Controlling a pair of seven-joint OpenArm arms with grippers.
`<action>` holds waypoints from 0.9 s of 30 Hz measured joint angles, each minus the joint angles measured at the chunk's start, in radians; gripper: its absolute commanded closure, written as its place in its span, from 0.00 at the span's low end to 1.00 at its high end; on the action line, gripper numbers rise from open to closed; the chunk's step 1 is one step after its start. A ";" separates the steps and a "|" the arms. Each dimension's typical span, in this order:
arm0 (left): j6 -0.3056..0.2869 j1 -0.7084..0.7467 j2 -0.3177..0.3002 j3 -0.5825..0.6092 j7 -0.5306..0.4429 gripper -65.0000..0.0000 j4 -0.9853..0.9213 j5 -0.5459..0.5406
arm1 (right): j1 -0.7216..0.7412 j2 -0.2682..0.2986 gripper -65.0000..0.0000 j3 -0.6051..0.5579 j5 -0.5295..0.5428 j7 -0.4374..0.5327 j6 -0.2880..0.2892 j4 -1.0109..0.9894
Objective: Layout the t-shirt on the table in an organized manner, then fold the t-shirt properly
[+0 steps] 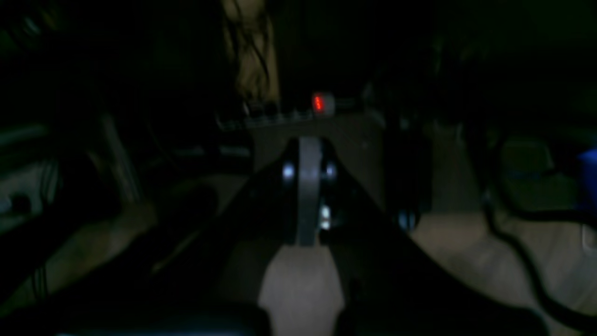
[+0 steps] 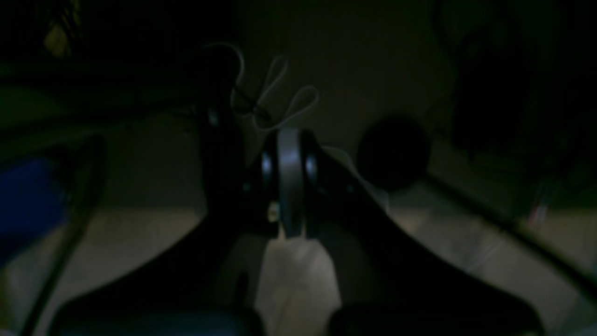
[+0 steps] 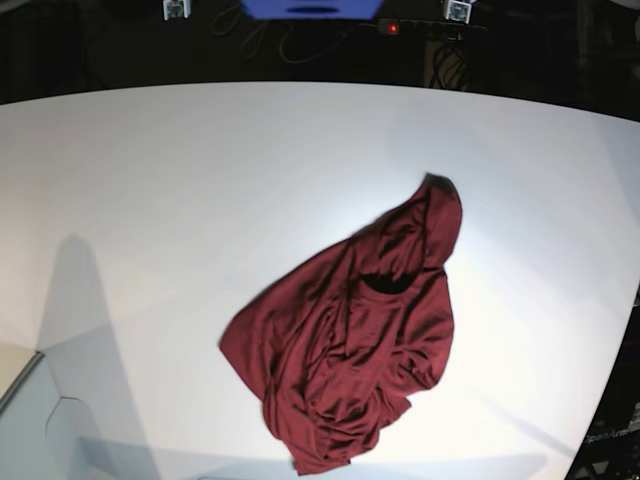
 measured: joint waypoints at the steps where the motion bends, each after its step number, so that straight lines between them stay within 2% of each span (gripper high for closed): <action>1: 0.000 0.033 -0.007 0.001 0.014 1.00 0.061 0.000 | -0.034 0.006 1.00 0.001 0.000 -0.009 0.000 0.066; 5: 0.005 0.133 -0.022 0.000 0.016 1.00 0.313 -0.010 | -0.110 0.010 1.00 0.006 -0.002 -0.007 0.000 0.305; 8: 0.000 0.157 -0.022 0.002 0.016 1.00 0.454 -0.073 | -0.131 0.030 1.00 0.001 0.001 -0.029 0.000 0.436; 13: 0.006 0.168 -0.070 0.000 0.020 1.00 0.596 -0.158 | -0.117 0.033 1.00 -0.001 0.001 -0.180 0.002 0.625; 17: 0.003 0.129 -0.075 0.000 0.027 1.00 0.639 -0.211 | -0.049 0.032 1.00 -0.005 0.001 -0.179 0.000 0.673; 21: 0.006 0.042 -0.073 0.000 0.011 1.00 0.676 -0.218 | 0.014 0.032 1.00 -0.032 0.002 -0.195 0.001 0.670; 22: 0.002 0.021 -0.069 0.001 0.014 0.98 0.675 -0.219 | 0.025 0.032 1.00 -0.039 0.002 -0.195 0.001 0.670; 24: 0.003 -0.016 -0.066 0.002 0.024 0.90 0.674 -0.219 | 0.051 0.032 0.94 -0.049 0.002 -0.195 0.001 0.670; 27: 0.003 -0.083 -0.066 0.002 0.109 0.70 0.674 -0.221 | 0.077 0.032 0.80 -0.082 0.001 -0.195 0.000 0.670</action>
